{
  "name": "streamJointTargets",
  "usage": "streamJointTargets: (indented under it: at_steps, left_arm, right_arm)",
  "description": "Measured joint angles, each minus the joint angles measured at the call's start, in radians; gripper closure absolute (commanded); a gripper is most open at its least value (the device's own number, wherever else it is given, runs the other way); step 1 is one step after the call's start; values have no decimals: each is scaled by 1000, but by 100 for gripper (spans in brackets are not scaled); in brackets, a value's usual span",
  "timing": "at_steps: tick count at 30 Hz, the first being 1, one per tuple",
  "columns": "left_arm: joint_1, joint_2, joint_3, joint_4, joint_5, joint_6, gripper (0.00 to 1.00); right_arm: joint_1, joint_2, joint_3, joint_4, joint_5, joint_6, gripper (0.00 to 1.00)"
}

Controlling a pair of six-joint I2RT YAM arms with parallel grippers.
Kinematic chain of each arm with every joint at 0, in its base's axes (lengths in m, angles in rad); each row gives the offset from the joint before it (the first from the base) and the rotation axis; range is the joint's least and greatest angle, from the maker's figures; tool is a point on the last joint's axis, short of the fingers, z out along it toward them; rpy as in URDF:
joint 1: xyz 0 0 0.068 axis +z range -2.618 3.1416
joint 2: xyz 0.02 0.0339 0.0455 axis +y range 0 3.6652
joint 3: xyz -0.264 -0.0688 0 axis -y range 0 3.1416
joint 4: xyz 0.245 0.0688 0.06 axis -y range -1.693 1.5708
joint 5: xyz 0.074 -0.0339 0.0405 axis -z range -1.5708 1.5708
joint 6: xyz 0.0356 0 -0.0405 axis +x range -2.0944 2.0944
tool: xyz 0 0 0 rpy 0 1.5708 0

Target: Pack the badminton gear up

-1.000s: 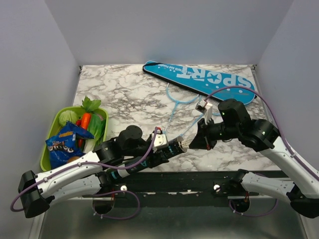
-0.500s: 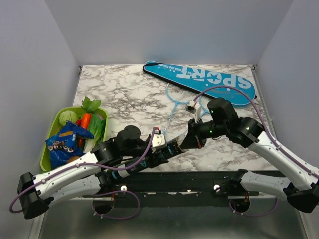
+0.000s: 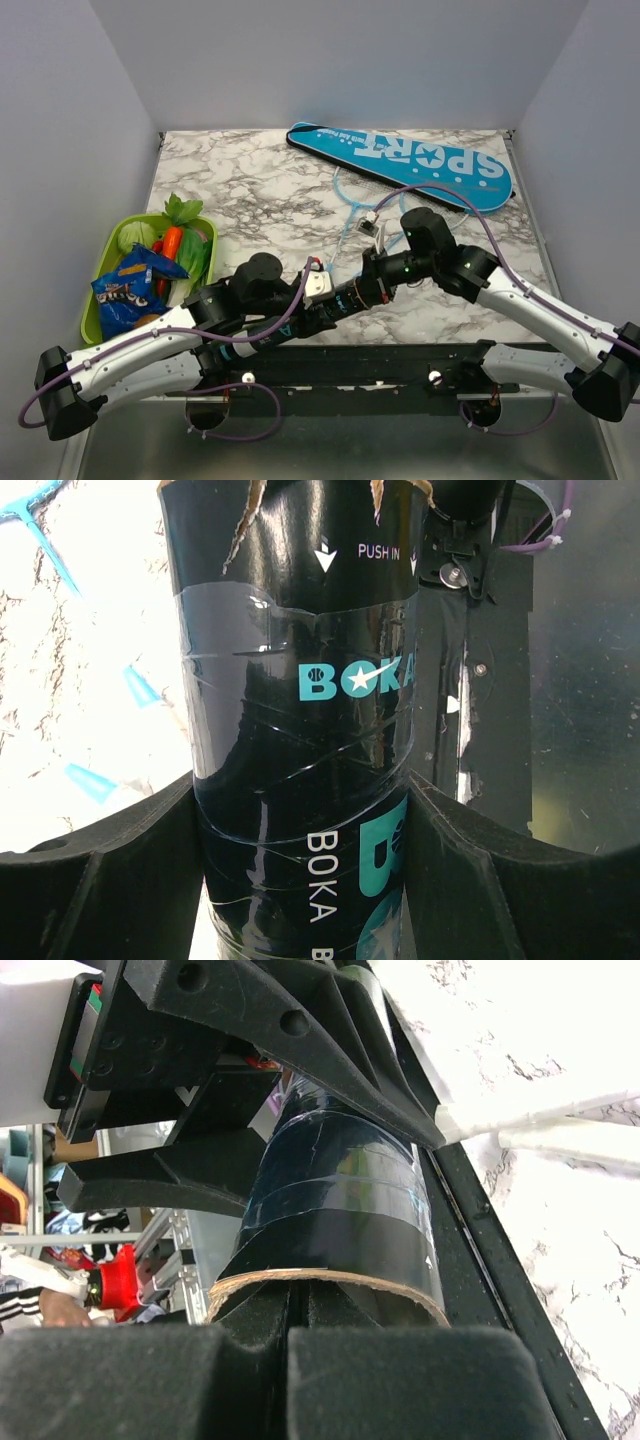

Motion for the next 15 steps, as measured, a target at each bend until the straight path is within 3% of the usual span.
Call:
streamJointTargets:
  at_steps: [9,15]
  left_arm:
    - [-2,-6,0,-12,3,1,85]
    - [-2,-16,-1,-12,6,0,85]
  right_arm:
    - [5,0,-51,101,-13,64,61]
    - [5,-37,-27,57,43,58,54]
